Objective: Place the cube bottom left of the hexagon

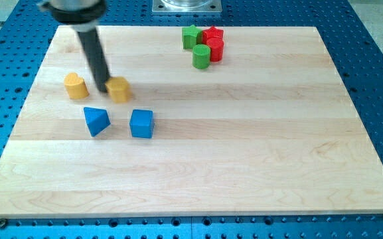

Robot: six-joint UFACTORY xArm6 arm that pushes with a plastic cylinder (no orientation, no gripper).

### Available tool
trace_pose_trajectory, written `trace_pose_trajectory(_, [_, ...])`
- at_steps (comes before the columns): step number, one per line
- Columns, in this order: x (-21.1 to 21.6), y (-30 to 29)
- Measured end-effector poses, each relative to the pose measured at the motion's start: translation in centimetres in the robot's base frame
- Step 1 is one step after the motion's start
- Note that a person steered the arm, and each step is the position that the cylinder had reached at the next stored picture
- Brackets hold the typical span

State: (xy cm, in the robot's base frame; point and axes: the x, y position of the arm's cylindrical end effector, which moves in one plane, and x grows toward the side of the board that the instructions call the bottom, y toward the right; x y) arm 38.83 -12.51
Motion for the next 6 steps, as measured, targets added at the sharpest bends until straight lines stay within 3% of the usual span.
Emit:
trace_pose_trajectory(1, [0.0, 3.9])
trace_pose_trajectory(2, [1.6, -1.5])
trace_pose_trajectory(4, [5.2, 7.6])
trace_pose_trajectory(5, [11.6, 12.9])
trace_pose_trajectory(6, [12.9, 3.6])
